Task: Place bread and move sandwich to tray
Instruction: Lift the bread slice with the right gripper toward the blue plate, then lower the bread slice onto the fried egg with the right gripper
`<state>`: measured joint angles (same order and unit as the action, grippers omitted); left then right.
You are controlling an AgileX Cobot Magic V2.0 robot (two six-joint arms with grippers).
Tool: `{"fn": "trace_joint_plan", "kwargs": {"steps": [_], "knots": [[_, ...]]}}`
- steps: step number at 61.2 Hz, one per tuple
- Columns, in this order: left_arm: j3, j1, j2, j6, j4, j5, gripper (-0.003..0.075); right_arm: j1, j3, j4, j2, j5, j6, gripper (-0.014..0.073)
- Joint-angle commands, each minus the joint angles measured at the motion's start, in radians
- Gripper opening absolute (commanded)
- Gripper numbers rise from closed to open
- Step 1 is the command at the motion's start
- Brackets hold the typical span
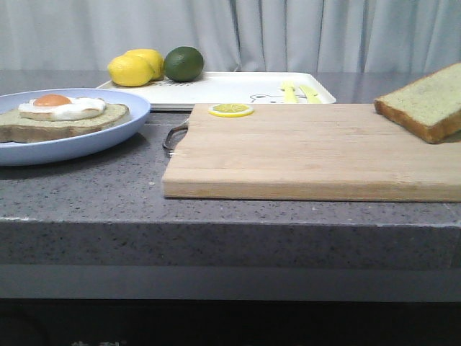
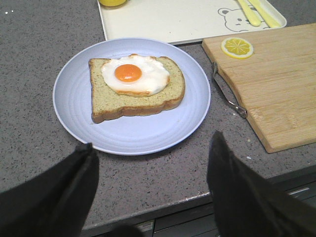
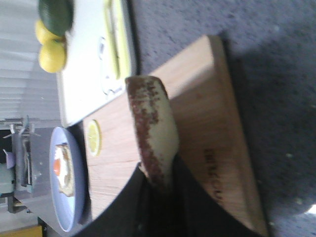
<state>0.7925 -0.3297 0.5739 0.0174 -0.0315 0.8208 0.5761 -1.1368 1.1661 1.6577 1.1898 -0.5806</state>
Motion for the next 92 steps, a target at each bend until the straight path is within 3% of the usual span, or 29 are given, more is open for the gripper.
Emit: {"fn": "trace_joint_plan", "kwargs": {"steps": [1, 12, 25, 39, 52, 60, 80, 92], "knots": [[0.029, -0.009, 0.007, 0.001, -0.002, -0.079, 0.047, -0.011, -0.024, 0.151, -0.09, 0.151, -0.018, 0.0054], [0.029, -0.009, 0.007, 0.001, -0.002, -0.134, 0.047, -0.131, -0.024, 0.228, -0.177, 0.15, -0.018, 0.0054], [0.029, -0.009, 0.007, 0.008, 0.022, -0.198, 0.047, -0.435, -0.024, 0.338, -0.22, 0.053, -0.018, 0.0055], [0.029, -0.009, 0.007, 0.008, 0.022, -0.231, 0.047, -0.796, -0.016, 0.429, -0.218, -0.324, -0.018, 0.0055], [0.029, -0.009, 0.007, 0.008, 0.022, -0.231, 0.047, -1.072, -0.015, 0.623, -0.143, -0.691, -0.022, 0.0055], [0.029, -0.009, 0.007, 0.008, 0.022, -0.231, 0.047, -1.129, -0.032, 0.763, -0.052, -0.739, -0.045, 0.0055], [0.029, -0.009, 0.007, 0.008, 0.022, -0.231, 0.047, -1.185, -0.253, 0.763, 0.143, -0.709, -0.043, 0.0055], [0.029, -0.009, 0.007, 0.008, 0.022, -0.231, 0.047, -1.218, -0.349, 0.763, 0.195, -0.79, 0.022, 0.0055]]}}
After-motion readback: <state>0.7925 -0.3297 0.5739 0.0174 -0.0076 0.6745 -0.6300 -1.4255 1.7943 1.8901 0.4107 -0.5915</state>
